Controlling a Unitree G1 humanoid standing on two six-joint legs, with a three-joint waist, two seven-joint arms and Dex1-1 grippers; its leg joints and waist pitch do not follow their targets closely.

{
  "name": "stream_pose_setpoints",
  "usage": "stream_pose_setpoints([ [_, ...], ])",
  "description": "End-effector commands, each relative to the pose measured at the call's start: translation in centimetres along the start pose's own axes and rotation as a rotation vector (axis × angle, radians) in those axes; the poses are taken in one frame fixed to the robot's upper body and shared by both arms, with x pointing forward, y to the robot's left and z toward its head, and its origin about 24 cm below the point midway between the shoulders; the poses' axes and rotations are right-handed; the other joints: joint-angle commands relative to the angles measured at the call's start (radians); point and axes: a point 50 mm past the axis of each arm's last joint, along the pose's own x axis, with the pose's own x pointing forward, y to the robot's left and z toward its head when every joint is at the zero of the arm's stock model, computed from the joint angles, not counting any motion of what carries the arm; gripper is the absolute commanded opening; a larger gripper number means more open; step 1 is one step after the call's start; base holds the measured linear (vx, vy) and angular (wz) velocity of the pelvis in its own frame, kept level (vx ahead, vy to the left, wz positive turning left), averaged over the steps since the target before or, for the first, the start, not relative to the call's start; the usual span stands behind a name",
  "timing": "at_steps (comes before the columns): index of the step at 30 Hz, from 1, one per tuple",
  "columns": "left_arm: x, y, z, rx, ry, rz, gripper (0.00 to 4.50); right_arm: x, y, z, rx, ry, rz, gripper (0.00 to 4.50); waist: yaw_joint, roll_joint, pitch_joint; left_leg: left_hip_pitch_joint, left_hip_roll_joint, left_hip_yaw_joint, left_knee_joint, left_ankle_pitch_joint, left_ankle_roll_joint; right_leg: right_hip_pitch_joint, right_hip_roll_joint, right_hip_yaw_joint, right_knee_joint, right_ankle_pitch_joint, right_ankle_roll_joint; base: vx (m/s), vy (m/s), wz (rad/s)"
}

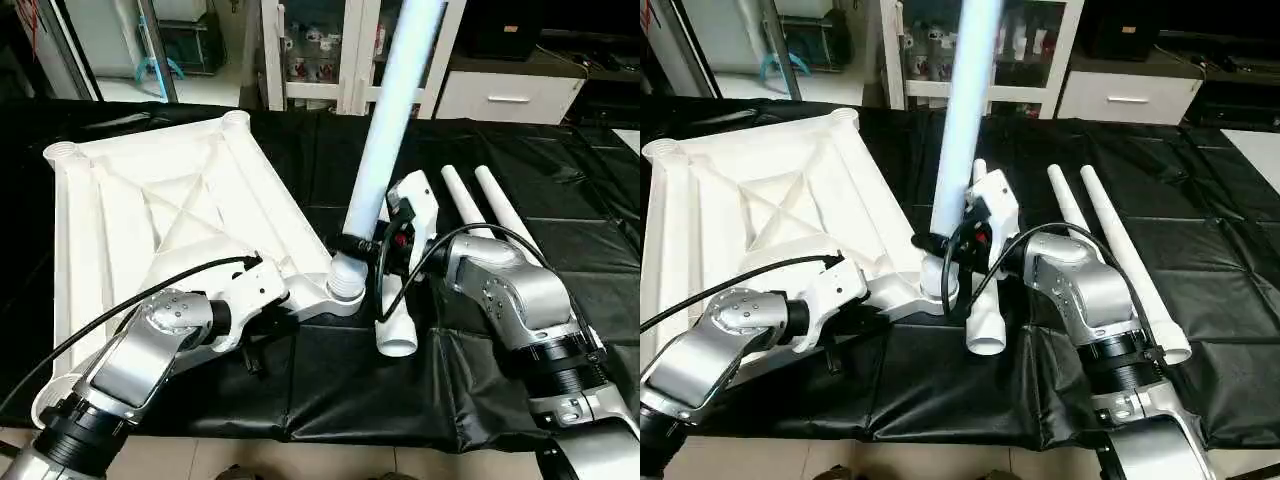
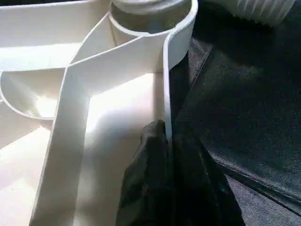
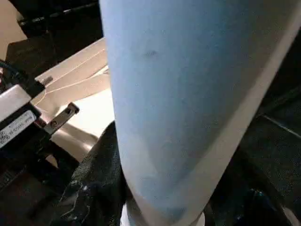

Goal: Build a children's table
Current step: Insert table leg to table base

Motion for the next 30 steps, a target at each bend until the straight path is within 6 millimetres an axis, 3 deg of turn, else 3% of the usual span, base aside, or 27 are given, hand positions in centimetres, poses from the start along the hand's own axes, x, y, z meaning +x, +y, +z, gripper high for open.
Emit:
stream_pose_setpoints([
  [1, 0.4, -0.1, 0.0, 0.02, -0.006, -0.011, 0.0, -0.3, -0.1, 0.4, -0.026, 0.018, 0.008, 1.84, -0.001, -0.016, -0.066, 0.004, 0.012, 0.005, -0.069, -0.148, 0.017, 0.048, -0.046, 0.041, -0.074, -0.24, -0.157, 0.0, 0.0, 0.0],
  [6, 0.4, -0.1, 0.2, 0.039, -0.009, -0.024, 0.0, -0.1, -0.5, 0.0, -0.02, 0.065, 0.017, 1.84, -0.001, -0.022, -0.066, 0.006, 0.012, 0.007, -0.067, -0.153, 0.021, 0.046, -0.047, 0.041, -0.075, -0.249, -0.162, 0.0, 0.0, 0.0],
  [8, 0.4, 0.0, 0.2, 0.048, -0.007, -0.028, 0.0, 0.4, -0.6, -0.4, -0.008, 0.09, 0.03, 1.84, 0.001, -0.017, -0.064, 0.007, 0.012, 0.006, -0.068, -0.163, 0.016, 0.044, -0.048, 0.042, -0.078, -0.27, -0.158, 0.0, 0.0, 0.0],
  [11, 0.3, 0.1, 0.3, 0.053, -0.005, -0.029, 0.0, 1.0, -1.0, -0.7, -0.008, 0.105, 0.022, 1.84, -0.003, -0.019, -0.064, 0.007, 0.012, 0.005, -0.069, -0.184, 0.007, 0.041, -0.049, 0.041, -0.08, -0.295, -0.159, 0.0, 0.0, 0.0],
  [15, 0.3, 0.1, 0.2, 0.058, -0.001, -0.034, 0.0, 1.7, -1.2, -1.1, 0.004, 0.124, 0.024, 1.84, -0.003, -0.016, -0.067, 0.005, 0.012, 0.004, -0.068, -0.168, 0.006, 0.045, -0.048, 0.04, -0.072, -0.238, -0.177, 0.0, 0.0, 0.0],
  [20, 0.4, 0.1, 0.2, 0.063, -0.001, -0.038, 0.0, 2.2, -1.6, -1.9, 0.009, 0.162, 0.021, 1.84, -0.005, -0.021, -0.064, 0.007, 0.013, 0.004, -0.07, -0.208, 0.001, 0.044, -0.05, 0.04, -0.078, -0.293, -0.172, 0.0, 0.0, 0.0],
  [25, 0.3, 0.2, 0.2, 0.064, -0.002, -0.037, 0.0, 2.2, -1.6, -2.6, 0.051, 0.17, 0.032, 1.84, -0.006, -0.017, -0.065, 0.009, 0.015, 0.001, -0.073, -0.222, -0.009, 0.043, -0.047, 0.04, -0.078, -0.297, -0.162, 0.0, 0.0, 0.0],
  [29, 0.3, 0.3, 0.1, 0.064, -0.001, -0.034, 0.0, 1.9, -1.8, -2.8, 0.099, 0.129, 0.019, 1.84, -0.007, -0.021, -0.067, 0.01, 0.013, 0.002, -0.073, -0.23, -0.008, 0.044, -0.047, 0.041, -0.078, -0.279, -0.169, 0.0, 0.0, 0.0],
  [30, 0.4, 0.4, 0.2, 0.062, -0.003, -0.032, 0.0, 1.6, -1.9, -2.8, 0.115, 0.113, 0.01, 1.84, -0.006, -0.017, -0.067, 0.012, 0.014, 0.002, -0.074, -0.237, -0.009, 0.043, -0.048, 0.041, -0.079, -0.287, -0.169, 0.0, 0.0, 0.0],
])
